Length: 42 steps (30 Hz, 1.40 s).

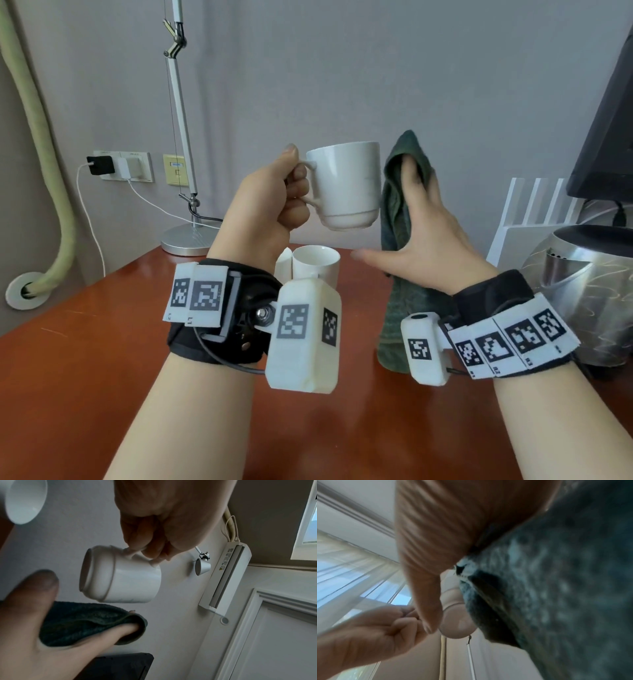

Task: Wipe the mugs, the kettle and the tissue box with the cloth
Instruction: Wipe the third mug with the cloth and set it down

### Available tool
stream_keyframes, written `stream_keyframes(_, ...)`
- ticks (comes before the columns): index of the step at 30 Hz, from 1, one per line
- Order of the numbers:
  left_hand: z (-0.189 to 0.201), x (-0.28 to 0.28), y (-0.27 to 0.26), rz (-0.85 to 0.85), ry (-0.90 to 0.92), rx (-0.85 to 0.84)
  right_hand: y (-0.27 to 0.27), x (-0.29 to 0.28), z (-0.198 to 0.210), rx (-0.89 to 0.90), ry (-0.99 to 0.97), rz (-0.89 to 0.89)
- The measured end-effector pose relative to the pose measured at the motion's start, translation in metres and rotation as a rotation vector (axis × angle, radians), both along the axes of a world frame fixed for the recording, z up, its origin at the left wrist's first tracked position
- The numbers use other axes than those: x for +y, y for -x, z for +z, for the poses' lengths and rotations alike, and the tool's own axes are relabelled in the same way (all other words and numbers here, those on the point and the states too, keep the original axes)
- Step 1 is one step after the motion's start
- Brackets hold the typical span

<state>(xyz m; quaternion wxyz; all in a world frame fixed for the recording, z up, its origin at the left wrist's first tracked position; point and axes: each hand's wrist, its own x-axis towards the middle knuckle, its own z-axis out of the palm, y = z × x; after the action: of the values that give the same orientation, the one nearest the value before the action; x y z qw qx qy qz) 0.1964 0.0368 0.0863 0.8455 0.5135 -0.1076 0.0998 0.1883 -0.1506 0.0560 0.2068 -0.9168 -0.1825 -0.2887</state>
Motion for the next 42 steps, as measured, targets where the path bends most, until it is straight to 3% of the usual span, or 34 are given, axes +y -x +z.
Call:
stream_keyframes(4,-0.001,0.001,0.003,-0.001,-0.165,0.039,-0.001,0.002,0.0,-0.014,0.075,-0.035)
stream_keyframes(10,0.0,0.0,0.005,-0.027,-0.208,0.062,-0.004,-0.004,0.0,-0.086,0.058,0.004)
stream_keyframes(12,0.002,0.001,0.006,0.018,-0.342,0.039,-0.003,-0.002,-0.001,-0.128,0.068,0.001)
stream_keyframes(17,-0.001,0.007,0.002,0.345,-0.838,-0.263,-0.003,0.001,-0.004,-0.217,0.059,0.002)
stream_keyframes(20,-0.009,0.009,-0.004,0.488,-0.866,-0.601,-0.002,0.0,-0.003,-0.235,0.06,-0.014)
stream_keyframes(24,-0.014,0.017,-0.003,0.374,-1.138,-0.827,0.0,-0.001,0.001,-0.193,0.069,-0.033)
stream_keyframes(28,-0.017,0.007,-0.002,0.323,-1.435,-0.87,-0.001,-0.002,0.001,-0.152,0.094,-0.05)
stream_keyframes(32,-0.02,-0.002,-0.009,0.474,-1.48,-0.91,0.0,-0.005,0.003,-0.164,0.072,-0.037)
stream_keyframes(36,-0.022,-0.009,-0.016,0.567,-1.401,-1.012,0.003,-0.007,0.007,-0.162,0.075,-0.022)
stream_keyframes(42,-0.019,0.003,-0.013,0.663,-1.235,-1.014,0.001,-0.006,0.009,-0.205,0.036,0.032)
